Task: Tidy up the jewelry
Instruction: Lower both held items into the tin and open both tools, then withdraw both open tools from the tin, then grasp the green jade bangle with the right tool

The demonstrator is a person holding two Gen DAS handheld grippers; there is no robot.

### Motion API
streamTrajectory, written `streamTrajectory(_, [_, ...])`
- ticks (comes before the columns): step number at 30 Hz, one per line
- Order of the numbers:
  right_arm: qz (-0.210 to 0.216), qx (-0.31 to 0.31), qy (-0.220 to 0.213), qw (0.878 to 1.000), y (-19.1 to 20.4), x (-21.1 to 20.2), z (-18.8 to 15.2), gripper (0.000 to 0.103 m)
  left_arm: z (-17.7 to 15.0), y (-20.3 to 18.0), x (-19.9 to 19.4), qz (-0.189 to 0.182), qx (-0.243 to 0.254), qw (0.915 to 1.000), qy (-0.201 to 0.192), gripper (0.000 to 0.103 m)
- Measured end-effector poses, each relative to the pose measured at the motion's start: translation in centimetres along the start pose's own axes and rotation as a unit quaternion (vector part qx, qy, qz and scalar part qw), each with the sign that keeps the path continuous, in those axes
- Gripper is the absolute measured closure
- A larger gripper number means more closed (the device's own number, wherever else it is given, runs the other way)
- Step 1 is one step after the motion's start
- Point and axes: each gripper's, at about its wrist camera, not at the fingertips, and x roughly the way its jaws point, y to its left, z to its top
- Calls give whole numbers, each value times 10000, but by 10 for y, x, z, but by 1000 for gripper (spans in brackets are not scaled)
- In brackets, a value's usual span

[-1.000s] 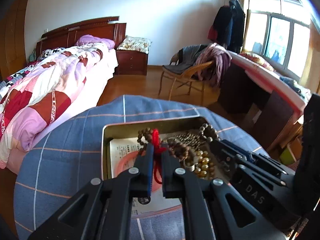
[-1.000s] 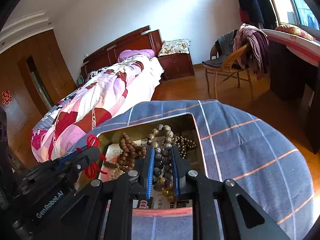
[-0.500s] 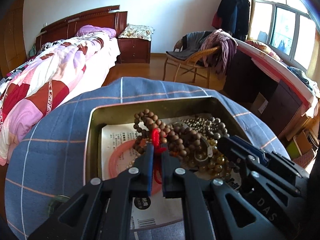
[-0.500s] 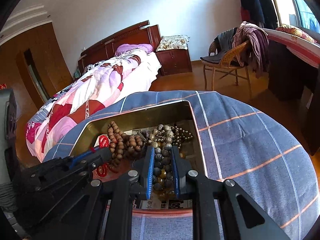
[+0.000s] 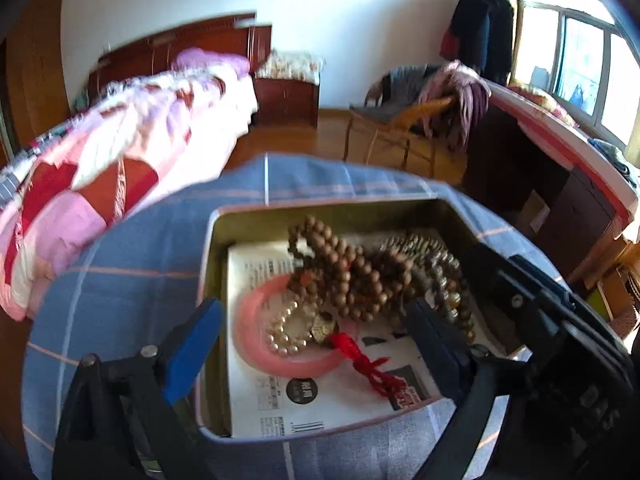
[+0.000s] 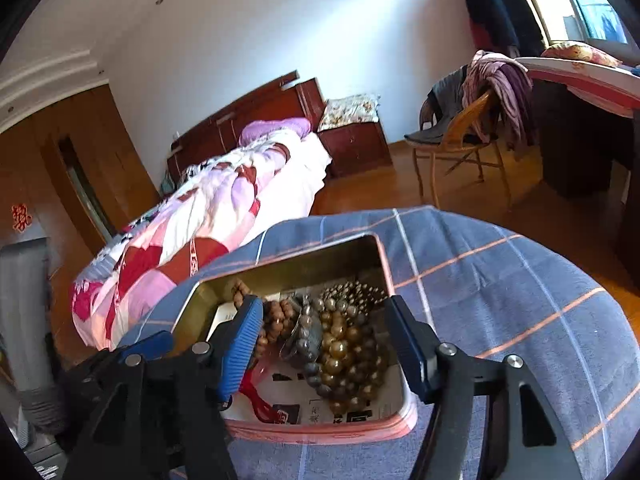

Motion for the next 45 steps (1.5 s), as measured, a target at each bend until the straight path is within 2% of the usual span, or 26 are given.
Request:
streamTrajectory(4, [-91,-62,-82,9999,4,-3,2,39,1,-2,-9,141,87,9999,-12,8])
streamTrajectory(9, [-254,-50,9,9997,8,-17,1,39,-6,8,-26,398,-121,9991,-110,1])
streamTrajectory(12, [-315,-34,80,9995,9,-32,-8,38,-14,18,-37,550,-281,9979,-184,0])
streamTrajectory(18, [-390,66,276,9988,10,-53,-31,37,-31,32,-52,917,-433,9948,-33,0])
streamTrajectory(27, [-373,-92,443,9983,29,-79,-52,35,-62,40,-81,1334,-254,9907,-100,0])
streamTrajectory(31, [-368,-141,444,9982,38,-87,-57,29,-74,41,-92,1352,-227,9905,-89,0])
streamTrajectory(39, [-177,-361,636,9972,55,-94,-73,29,-95,44,-100,1414,-227,9897,43,0])
streamTrajectory(45, [-26,-624,685,9957,71,-94,-77,29,-102,63,-103,1203,-513,9913,124,0])
